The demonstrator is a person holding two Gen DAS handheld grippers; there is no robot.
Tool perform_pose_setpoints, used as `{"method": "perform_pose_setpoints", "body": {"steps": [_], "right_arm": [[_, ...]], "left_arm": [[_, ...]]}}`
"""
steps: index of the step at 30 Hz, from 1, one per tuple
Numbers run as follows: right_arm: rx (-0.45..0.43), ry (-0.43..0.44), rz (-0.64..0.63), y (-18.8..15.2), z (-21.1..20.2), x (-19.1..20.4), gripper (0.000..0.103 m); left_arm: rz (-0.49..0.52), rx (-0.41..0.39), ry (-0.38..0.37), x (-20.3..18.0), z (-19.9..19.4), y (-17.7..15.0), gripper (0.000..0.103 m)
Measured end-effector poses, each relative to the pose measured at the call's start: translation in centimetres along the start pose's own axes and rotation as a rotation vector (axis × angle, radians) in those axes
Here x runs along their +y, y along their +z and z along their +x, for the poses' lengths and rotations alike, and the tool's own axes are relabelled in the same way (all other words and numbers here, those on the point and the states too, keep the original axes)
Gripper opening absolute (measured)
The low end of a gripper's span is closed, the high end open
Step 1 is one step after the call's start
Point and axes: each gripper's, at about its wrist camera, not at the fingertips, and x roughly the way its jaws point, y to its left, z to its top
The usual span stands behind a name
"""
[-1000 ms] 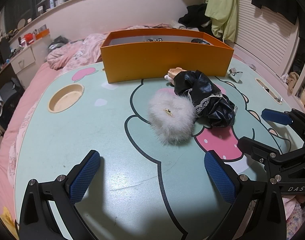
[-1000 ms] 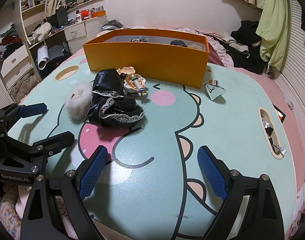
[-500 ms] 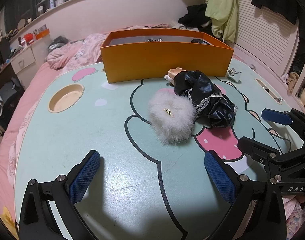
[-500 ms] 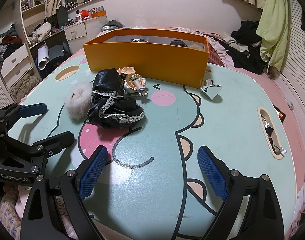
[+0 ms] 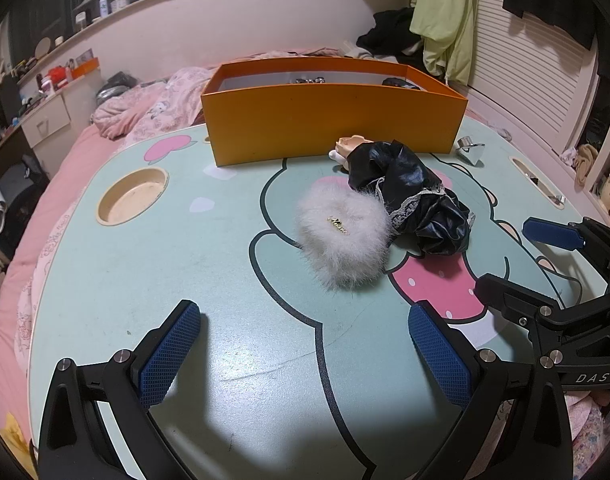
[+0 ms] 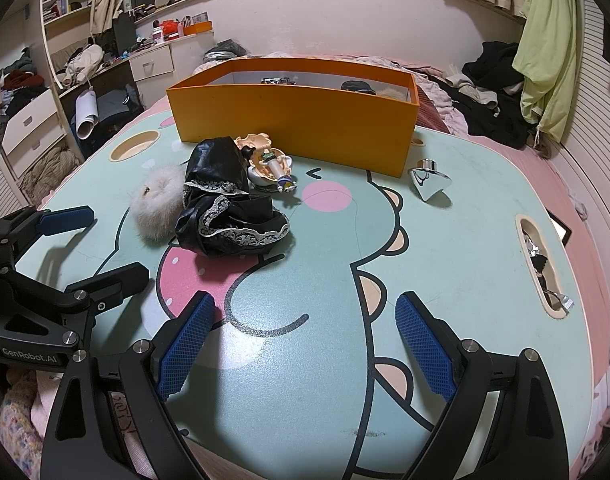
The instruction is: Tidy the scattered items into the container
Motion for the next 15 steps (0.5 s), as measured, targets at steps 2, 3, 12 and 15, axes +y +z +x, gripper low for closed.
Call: {"method": "perform_pose_setpoints", "body": {"steps": [2, 3, 12, 15], "right_arm": [[0.000, 0.000, 0.000, 0.0, 0.0, 0.0, 0.092], [0.000, 0.000, 0.000, 0.0, 0.0, 0.0, 0.092], [-0.001, 0.006, -0.002, 0.0, 0.0, 0.1, 0.093], [-0.001, 0.006, -0.002, 0.0, 0.0, 0.1, 0.093]], "left_arm": [[0.000, -0.001, 0.000, 0.0, 0.0, 0.0, 0.103], [0.000, -0.001, 0.000, 0.0, 0.0, 0.0, 0.103], [-0.051, -0.030, -0.074, 1.2, -0.9, 0.6, 0.078], [-0.046, -0.047, -0.089, 1.3, -1.0, 1.8, 0.073]]}}
